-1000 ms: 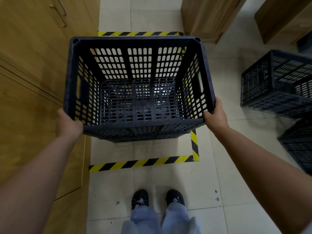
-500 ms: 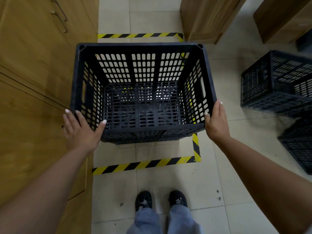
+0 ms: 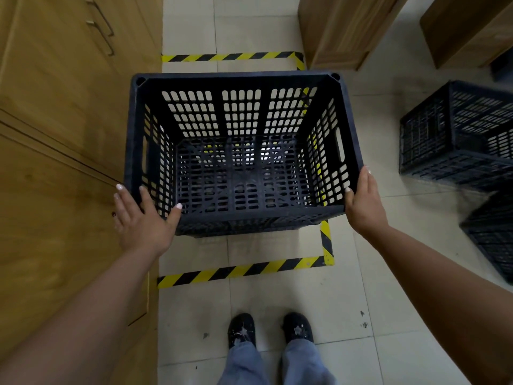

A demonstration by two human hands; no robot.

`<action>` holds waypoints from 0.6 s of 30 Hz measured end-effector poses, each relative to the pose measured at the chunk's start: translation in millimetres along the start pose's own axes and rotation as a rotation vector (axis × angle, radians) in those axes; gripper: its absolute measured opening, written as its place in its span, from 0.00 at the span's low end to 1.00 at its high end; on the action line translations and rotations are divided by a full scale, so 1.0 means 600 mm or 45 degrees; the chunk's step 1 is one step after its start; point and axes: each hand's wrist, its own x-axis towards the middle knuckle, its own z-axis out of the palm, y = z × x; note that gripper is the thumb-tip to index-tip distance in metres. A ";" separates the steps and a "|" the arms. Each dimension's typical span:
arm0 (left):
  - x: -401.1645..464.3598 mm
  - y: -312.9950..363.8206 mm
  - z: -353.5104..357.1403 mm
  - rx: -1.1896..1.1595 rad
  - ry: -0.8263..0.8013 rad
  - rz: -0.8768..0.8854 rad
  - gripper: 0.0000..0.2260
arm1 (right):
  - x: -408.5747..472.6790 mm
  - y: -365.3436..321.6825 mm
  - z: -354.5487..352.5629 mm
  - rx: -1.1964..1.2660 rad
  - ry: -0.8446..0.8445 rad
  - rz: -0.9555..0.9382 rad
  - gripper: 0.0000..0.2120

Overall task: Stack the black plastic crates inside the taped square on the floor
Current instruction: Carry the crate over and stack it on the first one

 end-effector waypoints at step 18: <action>-0.001 0.022 -0.045 0.202 -0.149 -0.008 0.43 | -0.001 -0.017 -0.061 -0.414 -0.187 -0.009 0.32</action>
